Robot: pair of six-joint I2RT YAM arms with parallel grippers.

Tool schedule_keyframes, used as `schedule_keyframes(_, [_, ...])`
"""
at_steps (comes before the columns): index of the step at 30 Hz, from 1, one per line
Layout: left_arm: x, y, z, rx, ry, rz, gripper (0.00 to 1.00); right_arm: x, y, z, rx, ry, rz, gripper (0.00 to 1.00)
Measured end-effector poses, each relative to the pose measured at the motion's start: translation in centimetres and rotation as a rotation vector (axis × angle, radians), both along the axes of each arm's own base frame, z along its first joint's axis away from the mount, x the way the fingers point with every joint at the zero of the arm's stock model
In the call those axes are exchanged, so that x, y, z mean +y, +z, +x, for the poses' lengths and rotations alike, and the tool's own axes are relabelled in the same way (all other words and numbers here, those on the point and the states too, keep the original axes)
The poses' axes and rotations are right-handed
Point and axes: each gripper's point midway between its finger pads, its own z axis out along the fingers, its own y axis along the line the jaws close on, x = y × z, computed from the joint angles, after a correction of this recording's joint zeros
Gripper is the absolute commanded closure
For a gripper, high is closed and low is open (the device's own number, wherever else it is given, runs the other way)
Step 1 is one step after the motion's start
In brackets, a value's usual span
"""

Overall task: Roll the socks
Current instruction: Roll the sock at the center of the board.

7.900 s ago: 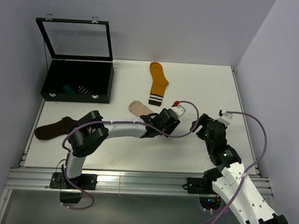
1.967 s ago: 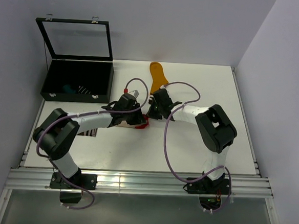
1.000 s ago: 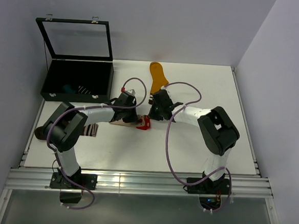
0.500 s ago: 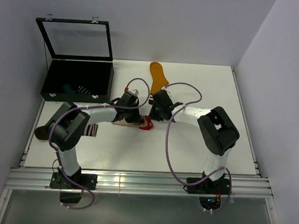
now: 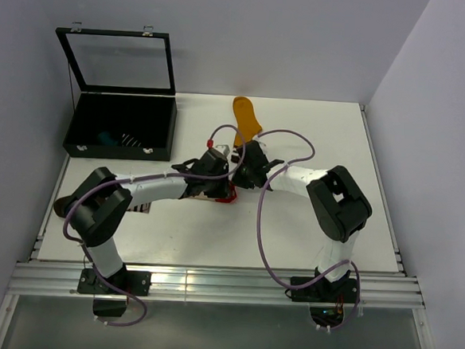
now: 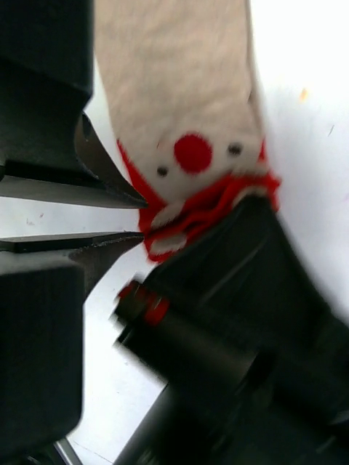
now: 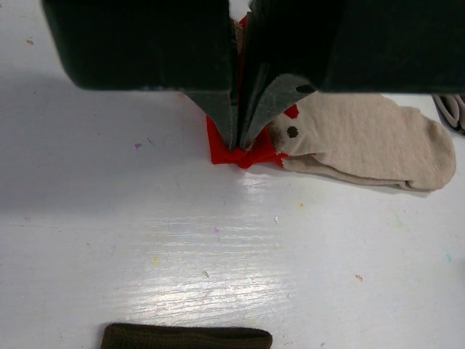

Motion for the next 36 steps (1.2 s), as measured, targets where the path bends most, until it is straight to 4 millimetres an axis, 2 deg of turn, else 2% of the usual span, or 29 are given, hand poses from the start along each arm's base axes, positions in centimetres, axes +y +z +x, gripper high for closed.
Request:
schedule_keyframes(6, [-1.2, 0.0, -1.4, -0.043, -0.072, 0.042, 0.71, 0.0, 0.0, 0.0, 0.001, -0.003, 0.002, 0.92])
schedule_keyframes(11, [-0.9, -0.1, -1.0, -0.089, -0.083, 0.086, 0.65, 0.0, 0.0, 0.0, 0.002, -0.003, 0.003, 0.92])
schedule_keyframes(23, [-1.3, -0.1, -1.0, -0.212, -0.115, 0.138, 0.63, 0.2, 0.1, -0.1, 0.009, -0.005, 0.016, 0.92])
schedule_keyframes(30, [-1.4, -0.5, -0.4, -0.247, -0.096, 0.159, 0.66, 0.2, 0.1, -0.1, 0.018, -0.009, 0.029, 0.92])
schedule_keyframes(33, [-1.6, -1.0, -0.3, -0.257, -0.099, 0.173, 0.7, 0.3, 0.0, -0.2, 0.024, -0.009, 0.038, 0.92])
schedule_keyframes(36, [-1.7, -1.5, -0.4, -0.259, -0.102, 0.185, 0.79, 0.2, 0.0, -0.2, 0.03, -0.013, 0.052, 0.92])
